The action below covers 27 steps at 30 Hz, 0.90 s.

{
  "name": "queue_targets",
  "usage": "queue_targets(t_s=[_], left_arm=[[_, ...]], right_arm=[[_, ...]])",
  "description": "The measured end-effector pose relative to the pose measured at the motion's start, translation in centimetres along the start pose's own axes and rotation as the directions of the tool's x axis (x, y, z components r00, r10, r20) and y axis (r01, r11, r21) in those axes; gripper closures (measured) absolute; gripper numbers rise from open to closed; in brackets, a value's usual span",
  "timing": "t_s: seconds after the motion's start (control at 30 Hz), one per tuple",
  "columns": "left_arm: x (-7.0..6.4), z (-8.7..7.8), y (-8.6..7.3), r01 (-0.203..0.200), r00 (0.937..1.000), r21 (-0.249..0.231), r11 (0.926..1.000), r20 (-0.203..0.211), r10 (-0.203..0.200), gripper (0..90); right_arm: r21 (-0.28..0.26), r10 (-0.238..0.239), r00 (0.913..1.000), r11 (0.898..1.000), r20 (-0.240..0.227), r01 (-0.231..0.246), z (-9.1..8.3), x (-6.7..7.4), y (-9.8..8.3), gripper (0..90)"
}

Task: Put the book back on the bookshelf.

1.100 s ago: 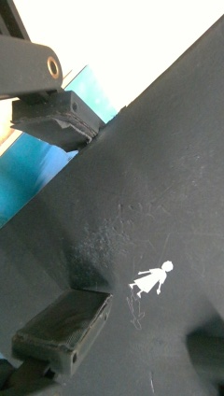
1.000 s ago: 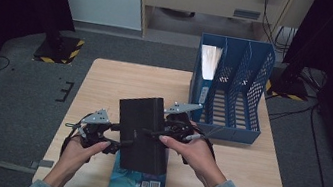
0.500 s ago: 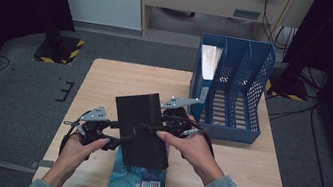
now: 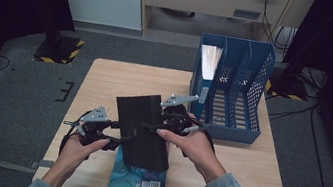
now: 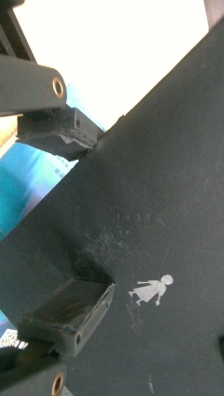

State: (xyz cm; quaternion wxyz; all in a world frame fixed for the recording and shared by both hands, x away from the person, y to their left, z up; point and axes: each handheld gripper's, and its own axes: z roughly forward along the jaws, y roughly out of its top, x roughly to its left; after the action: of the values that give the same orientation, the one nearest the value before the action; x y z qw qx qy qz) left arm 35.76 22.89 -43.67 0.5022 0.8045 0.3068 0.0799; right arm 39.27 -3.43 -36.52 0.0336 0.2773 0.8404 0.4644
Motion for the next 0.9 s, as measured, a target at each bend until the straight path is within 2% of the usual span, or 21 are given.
queue_targets(t_s=[0.2,0.37,0.5,0.53,0.7,0.9], left_arm=[[-0.7,0.4,0.4,-0.02,0.9998,0.004,0.9998,0.002,0.02,31.0],[-0.5,0.6,0.5,-0.002,0.9999,0.006,1.0,0.011,0.002,31.4],[-0.1,0.4,0.6,0.007,0.9999,-0.001,1.0,0.013,-0.007,31.4],[0.0,0.4,0.7,0.005,1.0,-0.001,1.0,0.005,-0.005,31.4],[1.0,0.4,1.5,-0.011,0.9992,0.004,0.9999,-0.04,0.011,32.4],[3.5,0.5,2.2,0.016,0.9989,0.0,0.9999,-0.044,-0.016,32.8]], right_arm=[[0.028,0.0,0.9999,1.0,-0.015,0.0,-0.2,-0.1,0.3,40.6],[0.04,0.005,1.0,0.999,-0.001,-0.005,-0.3,-0.4,0.3,39.4],[0.012,0.006,0.9998,1.0,-0.021,-0.006,-0.3,-0.4,0.7,44.2],[0.001,-0.006,0.9998,1.0,-0.02,0.006,-0.2,-0.4,0.9,44.8],[-0.038,-0.031,0.9995,0.999,-0.008,0.03,0.3,-0.6,1.9,47.9],[-0.069,-0.051,0.9987,0.996,0.006,0.052,1.7,-1.3,3.4,49.6]])
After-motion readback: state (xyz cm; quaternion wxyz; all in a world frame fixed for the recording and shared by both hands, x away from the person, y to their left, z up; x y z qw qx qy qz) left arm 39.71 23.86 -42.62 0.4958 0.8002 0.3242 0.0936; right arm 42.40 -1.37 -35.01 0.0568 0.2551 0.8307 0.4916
